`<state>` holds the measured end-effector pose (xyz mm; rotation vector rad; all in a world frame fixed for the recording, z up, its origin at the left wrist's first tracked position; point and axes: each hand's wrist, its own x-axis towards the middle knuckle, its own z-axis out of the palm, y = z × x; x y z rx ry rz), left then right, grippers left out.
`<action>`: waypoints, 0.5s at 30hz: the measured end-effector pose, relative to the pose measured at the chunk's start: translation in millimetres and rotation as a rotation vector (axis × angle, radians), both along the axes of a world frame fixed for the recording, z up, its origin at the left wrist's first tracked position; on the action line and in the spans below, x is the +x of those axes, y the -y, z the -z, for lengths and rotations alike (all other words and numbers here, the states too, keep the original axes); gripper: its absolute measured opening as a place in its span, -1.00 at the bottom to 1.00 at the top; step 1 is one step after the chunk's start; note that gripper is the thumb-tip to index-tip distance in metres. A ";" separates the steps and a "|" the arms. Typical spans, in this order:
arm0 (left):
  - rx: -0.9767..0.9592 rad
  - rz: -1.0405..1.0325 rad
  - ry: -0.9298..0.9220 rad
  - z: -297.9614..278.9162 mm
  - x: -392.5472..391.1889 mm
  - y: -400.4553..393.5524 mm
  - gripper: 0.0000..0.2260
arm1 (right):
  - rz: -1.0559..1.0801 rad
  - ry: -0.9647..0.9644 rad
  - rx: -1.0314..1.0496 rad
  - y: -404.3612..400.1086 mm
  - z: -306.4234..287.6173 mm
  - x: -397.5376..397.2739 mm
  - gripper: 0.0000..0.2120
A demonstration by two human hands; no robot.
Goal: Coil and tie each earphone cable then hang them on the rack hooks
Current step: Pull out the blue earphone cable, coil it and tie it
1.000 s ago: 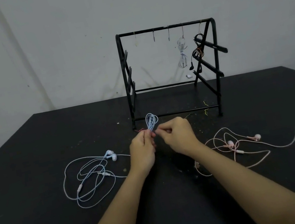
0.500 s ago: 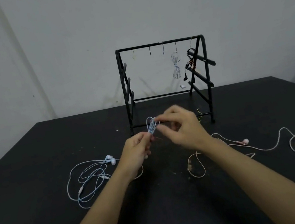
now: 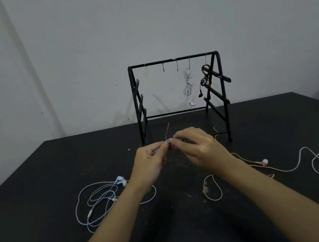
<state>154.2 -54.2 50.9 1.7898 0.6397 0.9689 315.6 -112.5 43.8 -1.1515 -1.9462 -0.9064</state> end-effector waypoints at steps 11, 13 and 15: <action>-0.242 0.168 0.076 -11.7 0.5 1.4 -0.77 | -0.115 -0.194 -0.192 1.3 -6.6 0.8 -0.71; -0.294 0.204 0.103 -13.7 -0.5 0.9 -0.76 | -0.152 -0.227 -0.219 2.0 -7.6 -1.0 -0.70; -0.284 0.214 0.093 -15.2 -2.7 1.1 -0.73 | -0.180 -0.269 -0.236 3.9 -9.8 -3.8 -0.69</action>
